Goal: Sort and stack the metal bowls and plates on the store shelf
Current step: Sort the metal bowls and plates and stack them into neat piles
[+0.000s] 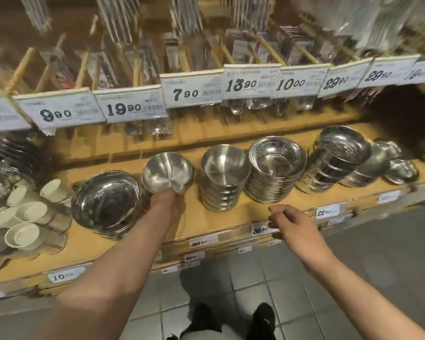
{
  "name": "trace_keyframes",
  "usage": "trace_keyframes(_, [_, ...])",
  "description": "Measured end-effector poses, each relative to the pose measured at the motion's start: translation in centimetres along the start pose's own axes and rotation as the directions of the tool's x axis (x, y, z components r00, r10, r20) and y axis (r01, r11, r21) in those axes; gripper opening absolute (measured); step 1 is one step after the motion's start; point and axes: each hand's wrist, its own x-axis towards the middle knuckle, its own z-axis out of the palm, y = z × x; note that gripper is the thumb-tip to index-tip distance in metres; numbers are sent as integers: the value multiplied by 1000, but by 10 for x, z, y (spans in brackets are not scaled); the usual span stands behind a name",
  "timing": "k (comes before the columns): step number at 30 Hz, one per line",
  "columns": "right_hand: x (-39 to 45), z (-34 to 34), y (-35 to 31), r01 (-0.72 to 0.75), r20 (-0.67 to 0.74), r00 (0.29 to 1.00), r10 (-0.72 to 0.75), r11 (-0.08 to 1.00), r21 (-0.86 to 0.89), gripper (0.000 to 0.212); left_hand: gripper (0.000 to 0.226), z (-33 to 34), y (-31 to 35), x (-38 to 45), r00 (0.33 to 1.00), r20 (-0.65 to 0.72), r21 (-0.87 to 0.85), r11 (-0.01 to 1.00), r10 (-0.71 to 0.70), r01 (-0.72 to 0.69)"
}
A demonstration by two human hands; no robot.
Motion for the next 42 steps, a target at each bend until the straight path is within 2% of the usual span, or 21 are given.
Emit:
trace_keyframes(3, [0,-1,-5,3,-27,1000,-2,998,57,19,42,4,3,0,1000,16,-65,998,10,-9])
trace_keyframes(7, [0,1,-2,-1,-31,1000,4,997,80,18,32,6,9,-14,997,74,-42,999,15,-12])
trace_keyframes(11, [-2,-3,3,-3,-28,1000,6,993,119,18,14,5,23,-34,995,42,-39,995,91,-90])
trace_keyframes(15, [-9,-10,3,17,-18,1000,-15,989,148,18,23,0,45,-57,980,27,-27,980,199,-198])
trace_keyframes(19, [-16,-19,4,33,-6,999,-33,984,174,19,18,-7,70,-87,963,25,-58,962,268,-266])
trace_keyframes(22, [-19,-26,5,43,-10,999,-42,980,196,19,21,-13,87,-106,951,54,-27,953,304,-303])
trace_keyframes(24, [-20,-30,7,44,-23,999,-40,974,223,19,15,-18,96,-121,945,96,3,949,314,-316])
trace_keyframes(27, [-23,-36,9,40,-27,999,-34,967,252,19,15,-31,102,-144,941,175,45,953,289,-301])
trace_keyframes(35, [-19,-80,-2,98,1,995,-100,973,210,18,13,-26,65,-211,939,236,178,938,251,-296])
trace_keyframes(39, [-20,-127,-2,118,6,992,-124,953,279,17,14,7,40,-252,907,316,256,896,277,-363])
trace_keyframes(42, [-30,-178,9,87,25,994,-102,932,352,19,19,55,16,-283,888,397,320,871,233,-372])
